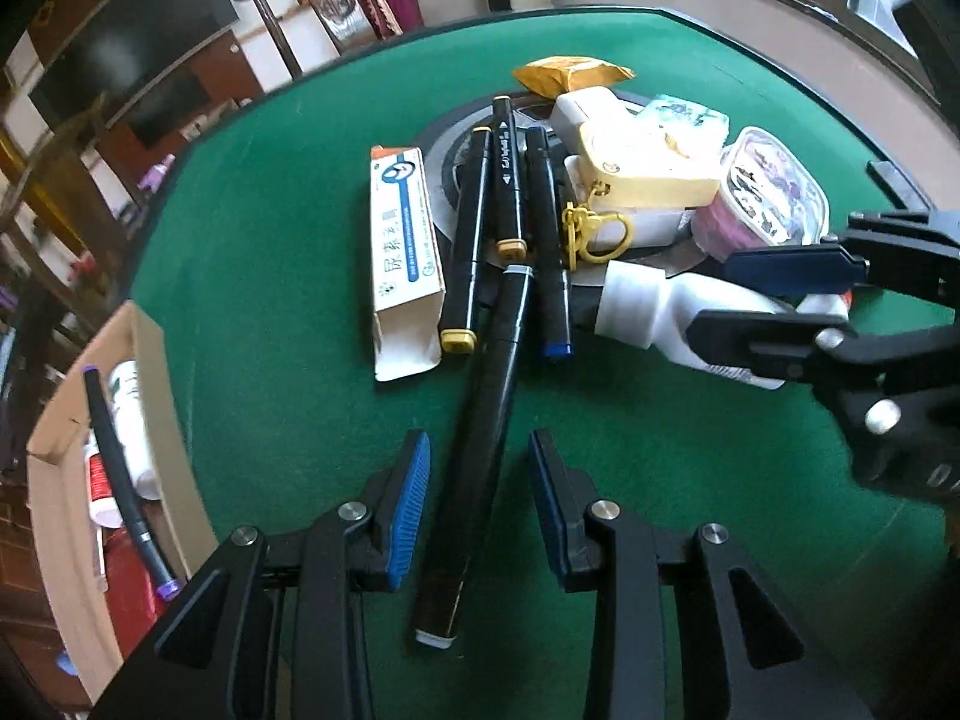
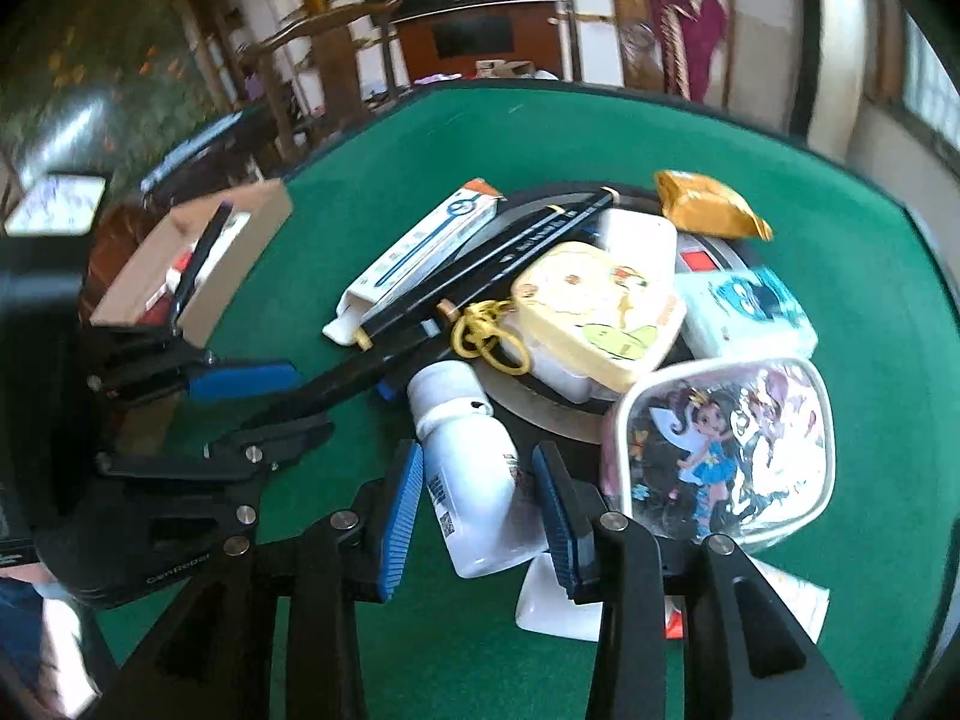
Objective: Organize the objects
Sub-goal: 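Grasp the white plastic bottle with the right gripper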
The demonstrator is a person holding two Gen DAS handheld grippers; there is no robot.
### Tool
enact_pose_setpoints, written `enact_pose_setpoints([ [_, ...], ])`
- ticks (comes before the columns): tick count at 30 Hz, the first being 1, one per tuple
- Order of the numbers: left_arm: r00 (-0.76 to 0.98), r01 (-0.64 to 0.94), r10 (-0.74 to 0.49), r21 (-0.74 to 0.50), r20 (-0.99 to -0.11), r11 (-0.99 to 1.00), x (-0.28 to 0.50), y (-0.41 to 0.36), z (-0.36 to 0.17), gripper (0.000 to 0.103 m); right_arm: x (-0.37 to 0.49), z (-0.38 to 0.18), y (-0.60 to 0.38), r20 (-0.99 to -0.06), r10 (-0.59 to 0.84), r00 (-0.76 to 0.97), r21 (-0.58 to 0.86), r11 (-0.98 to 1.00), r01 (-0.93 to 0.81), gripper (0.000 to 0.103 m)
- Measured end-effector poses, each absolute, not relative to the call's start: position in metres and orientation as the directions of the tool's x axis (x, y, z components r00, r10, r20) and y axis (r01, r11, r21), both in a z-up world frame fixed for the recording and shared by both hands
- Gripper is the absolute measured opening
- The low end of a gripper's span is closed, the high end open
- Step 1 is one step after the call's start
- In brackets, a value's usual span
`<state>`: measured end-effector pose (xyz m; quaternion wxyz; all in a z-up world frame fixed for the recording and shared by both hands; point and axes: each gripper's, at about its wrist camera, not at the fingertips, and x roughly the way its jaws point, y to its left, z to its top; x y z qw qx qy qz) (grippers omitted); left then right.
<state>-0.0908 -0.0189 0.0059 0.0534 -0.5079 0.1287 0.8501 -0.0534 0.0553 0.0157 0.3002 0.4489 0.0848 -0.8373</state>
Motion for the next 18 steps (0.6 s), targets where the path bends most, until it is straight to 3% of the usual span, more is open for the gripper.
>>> enact_pose_setpoints([
  [2,-0.498,-0.209,-0.041,0.165,-0.866,-0.964,-0.088,-0.019,0.006,0.024,-0.052,0.014,0.053,-0.806,-0.419,-0.417,0.113,-0.802,0.587,0.041],
  [10,-0.549,-0.156,-0.026,0.133,-0.836,-0.979,-0.091,-0.019,0.004,0.022,-0.051,0.003,0.049,-0.813,-0.392,-0.431,0.080,-0.808,0.584,0.037],
  [18,-0.612,-0.104,0.049,0.019,-0.789,-0.994,-0.090,-0.029,0.000,0.014,-0.047,0.015,0.068,-0.767,-0.463,-0.444,0.198,-0.829,0.523,0.037],
])
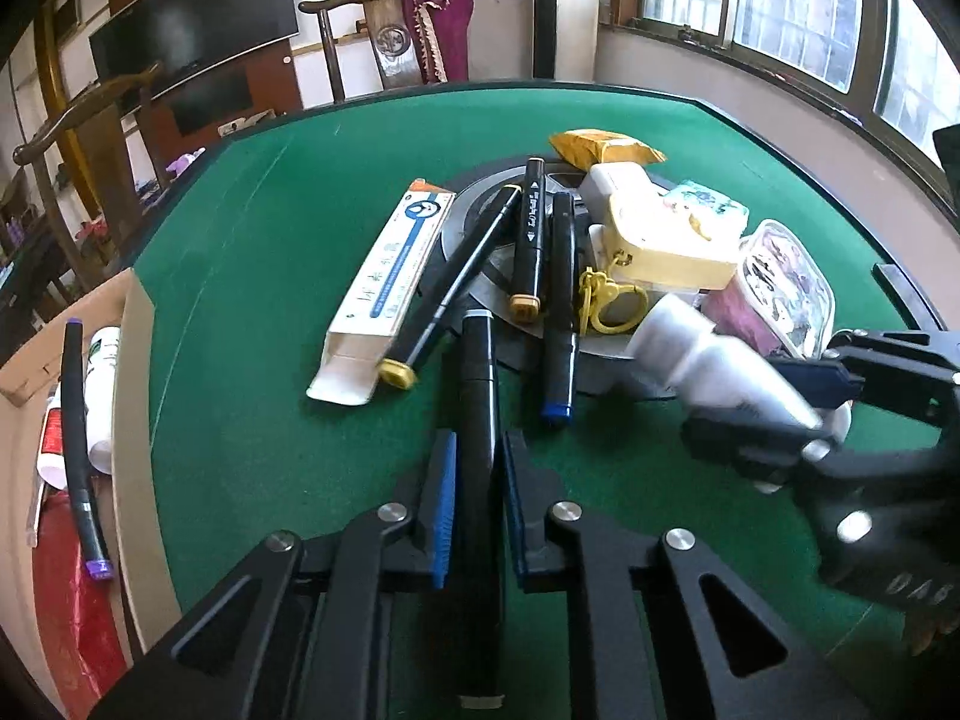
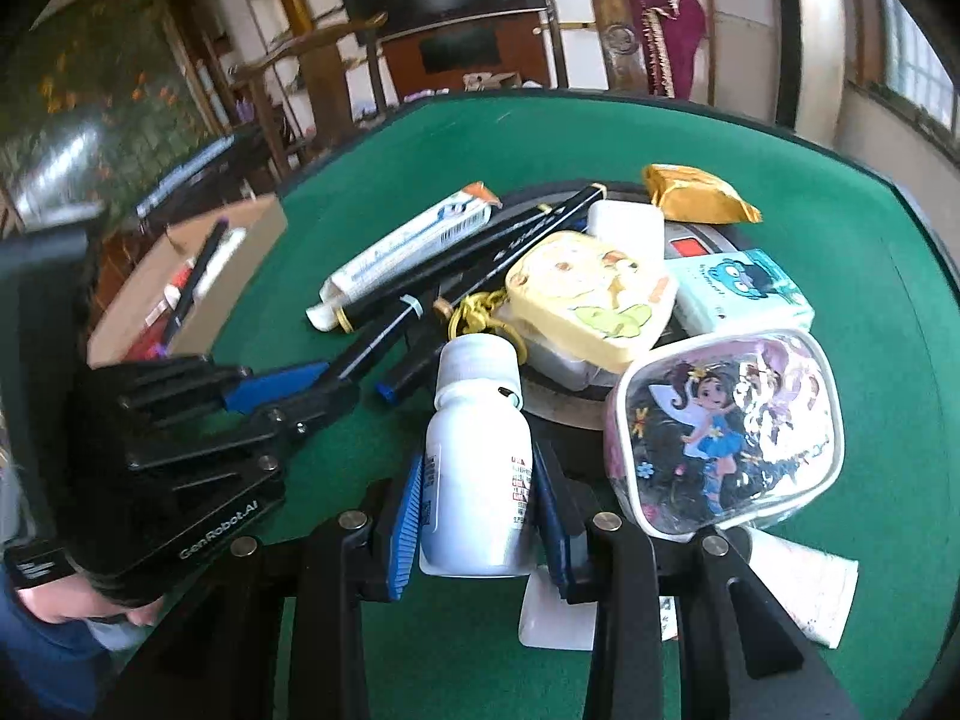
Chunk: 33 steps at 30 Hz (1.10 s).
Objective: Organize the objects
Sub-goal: 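Grasp the white plastic bottle with the right gripper, then grasp a black marker with the left gripper while the right holds the white bottle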
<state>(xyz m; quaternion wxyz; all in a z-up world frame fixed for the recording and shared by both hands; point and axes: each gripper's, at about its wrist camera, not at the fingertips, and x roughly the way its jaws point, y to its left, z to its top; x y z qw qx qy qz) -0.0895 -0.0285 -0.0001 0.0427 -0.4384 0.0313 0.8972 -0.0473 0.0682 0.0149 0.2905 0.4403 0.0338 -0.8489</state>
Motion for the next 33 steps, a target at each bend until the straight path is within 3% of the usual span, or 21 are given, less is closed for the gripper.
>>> enact_pose_setpoints([
  [5,-0.623,-0.093,0.149,-0.116,-0.768,-0.989,-0.089,-0.049,0.006,0.014,-0.040,0.024,0.070,-0.736,-0.509,-0.447,0.244,-0.815,0.525,0.038],
  [10,-0.644,-0.089,0.184,-0.166,-0.743,-0.982,-0.085,-0.057,0.013,0.014,-0.037,0.024,0.066,-0.735,-0.514,-0.443,0.244,-0.810,0.533,0.038],
  [33,-0.718,-0.133,0.170,-0.106,-0.675,-0.985,-0.071,-0.046,0.040,0.014,-0.033,0.034,0.062,-0.704,-0.526,-0.478,0.268,-0.819,0.507,0.038],
])
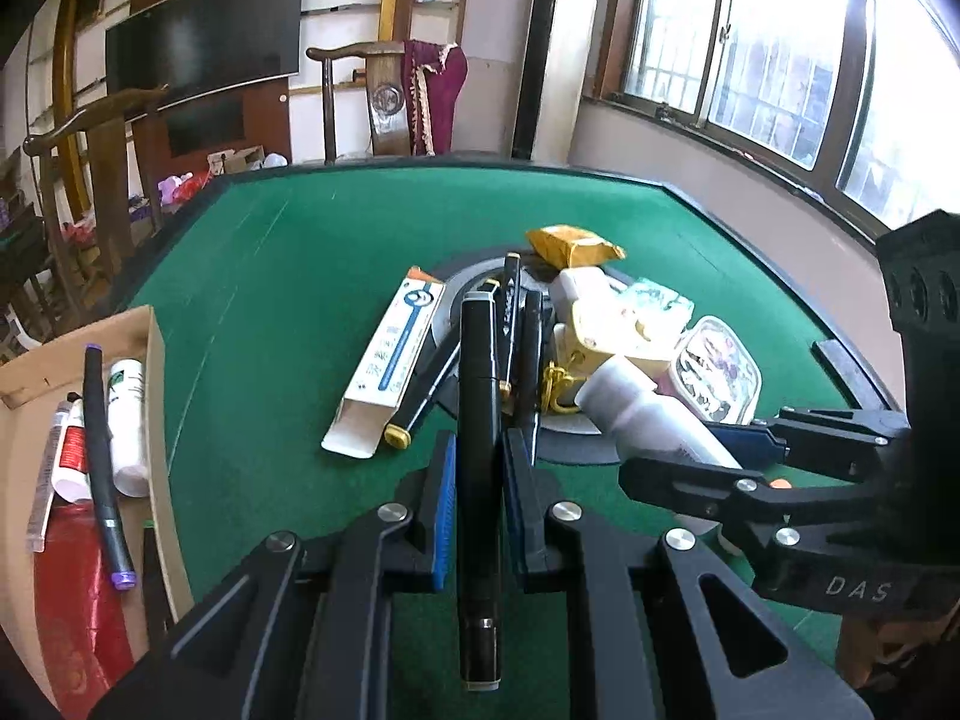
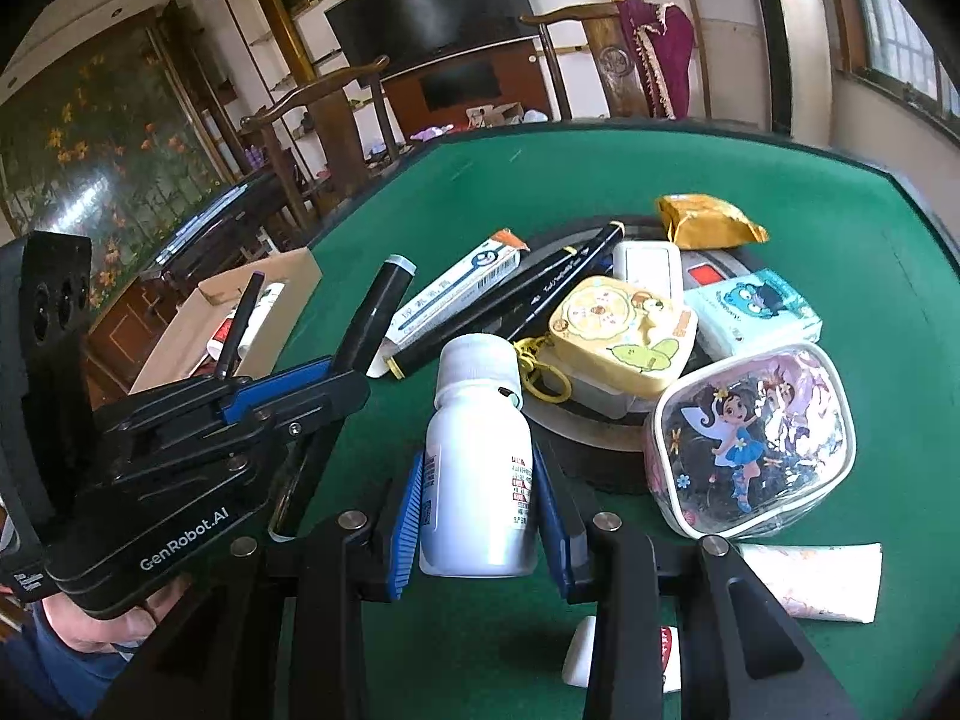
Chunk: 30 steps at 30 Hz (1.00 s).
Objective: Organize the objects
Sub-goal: 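Grasp a black marker with the left gripper while the right holds the white bottle, then carry the white bottle and black marker toward the cardboard tray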
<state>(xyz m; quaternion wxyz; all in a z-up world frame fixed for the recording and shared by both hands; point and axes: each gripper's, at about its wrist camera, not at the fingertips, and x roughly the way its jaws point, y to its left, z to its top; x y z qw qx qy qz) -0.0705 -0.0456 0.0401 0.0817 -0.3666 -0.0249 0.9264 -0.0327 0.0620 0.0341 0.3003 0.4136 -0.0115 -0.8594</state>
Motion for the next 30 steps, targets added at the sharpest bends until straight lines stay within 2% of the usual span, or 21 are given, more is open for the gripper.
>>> enact_pose_setpoints([
  [17,-0.755,-0.116,0.193,-0.162,-0.627,-0.980,-0.063,-0.062,0.055,0.014,-0.022,0.046,0.055,-0.672,-0.513,-0.535,0.250,-0.836,0.488,0.038],
  [30,-0.809,-0.063,0.155,-0.179,-0.567,-0.982,-0.043,-0.078,0.079,0.014,-0.007,0.058,0.036,-0.641,-0.552,-0.533,0.285,-0.816,0.503,0.038],
])
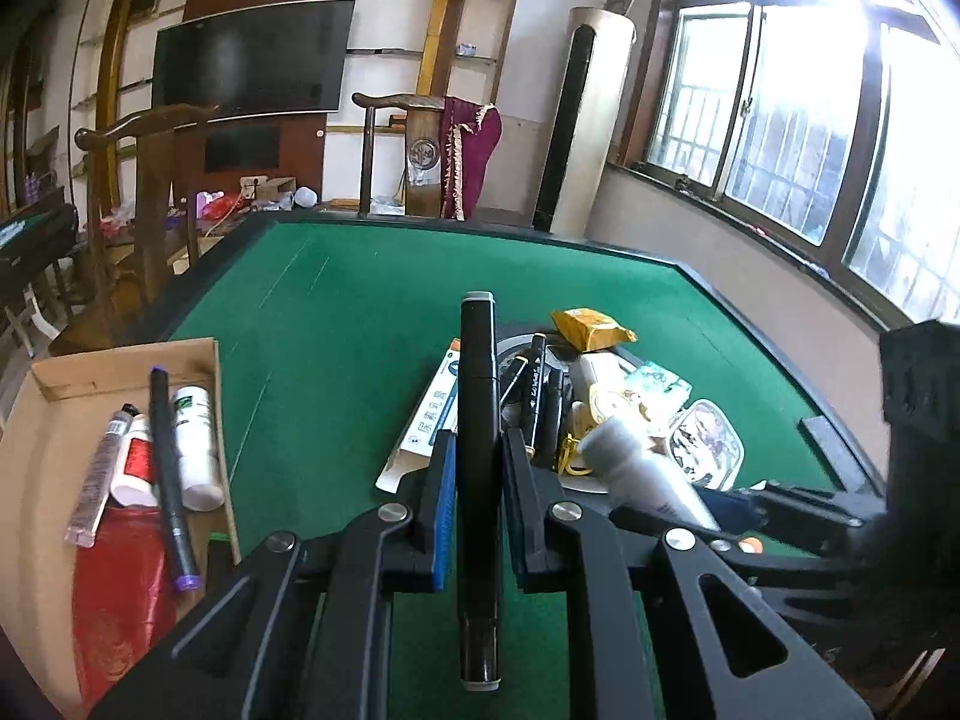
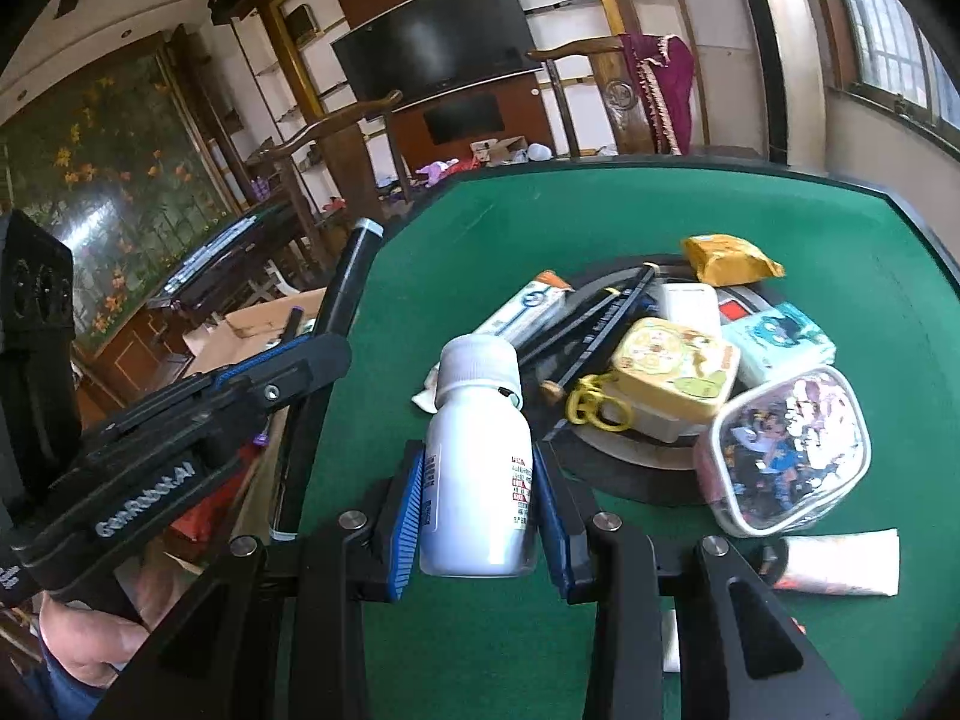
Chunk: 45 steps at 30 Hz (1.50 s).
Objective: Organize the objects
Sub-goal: 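Carry the white bottle and black marker toward the cardboard tray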
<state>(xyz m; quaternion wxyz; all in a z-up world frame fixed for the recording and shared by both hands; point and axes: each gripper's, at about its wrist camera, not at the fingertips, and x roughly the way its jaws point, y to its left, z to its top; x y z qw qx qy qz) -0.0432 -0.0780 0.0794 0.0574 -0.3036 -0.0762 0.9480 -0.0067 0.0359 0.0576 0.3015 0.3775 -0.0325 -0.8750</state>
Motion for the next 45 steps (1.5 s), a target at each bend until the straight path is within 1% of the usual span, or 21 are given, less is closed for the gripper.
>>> enact_pose_setpoints([
  [5,-0.825,-0.049,0.158,-0.210,-0.542,-0.976,-0.024,-0.097,0.095,0.014,0.000,0.069,0.009,-0.626,-0.586,-0.514,0.296,-0.789,0.538,0.038],
  [10,-0.844,-0.009,0.130,-0.229,-0.520,-0.973,-0.009,-0.128,0.110,0.014,0.004,0.081,-0.033,-0.624,-0.617,-0.479,0.290,-0.752,0.591,0.038],
  [13,-0.847,0.023,0.110,-0.244,-0.520,-0.970,0.001,-0.152,0.115,0.014,0.005,0.088,-0.061,-0.627,-0.629,-0.461,0.279,-0.733,0.621,0.038],
  [16,-0.844,0.063,0.083,-0.252,-0.529,-0.966,0.011,-0.180,0.117,0.014,0.004,0.087,-0.094,-0.649,-0.636,-0.418,0.274,-0.708,0.651,0.038],
  [22,-0.801,0.147,0.037,-0.256,-0.598,-0.956,0.017,-0.244,0.109,0.014,-0.007,0.081,-0.158,-0.694,-0.628,-0.353,0.263,-0.677,0.687,0.038],
  [28,-0.727,0.224,0.014,-0.257,-0.686,-0.940,-0.001,-0.298,0.088,0.014,-0.026,0.071,-0.209,-0.740,-0.591,-0.322,0.244,-0.681,0.690,0.038],
  [33,-0.669,0.238,0.053,-0.281,-0.742,-0.930,-0.018,-0.320,0.066,0.014,-0.040,0.062,-0.237,-0.767,-0.561,-0.312,0.240,-0.702,0.671,0.038],
  [36,-0.652,0.267,0.042,-0.281,-0.757,-0.922,-0.026,-0.327,0.058,0.014,-0.053,0.055,-0.247,-0.784,-0.540,-0.305,0.240,-0.718,0.654,0.038],
  [39,-0.638,0.292,0.071,-0.326,-0.767,-0.899,-0.033,-0.341,0.048,0.014,-0.063,0.049,-0.257,-0.800,-0.514,-0.308,0.225,-0.735,0.640,0.038],
  [45,-0.596,0.327,0.090,-0.343,-0.798,-0.880,-0.046,-0.353,0.035,0.014,-0.082,0.044,-0.269,-0.816,-0.478,-0.325,0.206,-0.765,0.610,0.038],
])
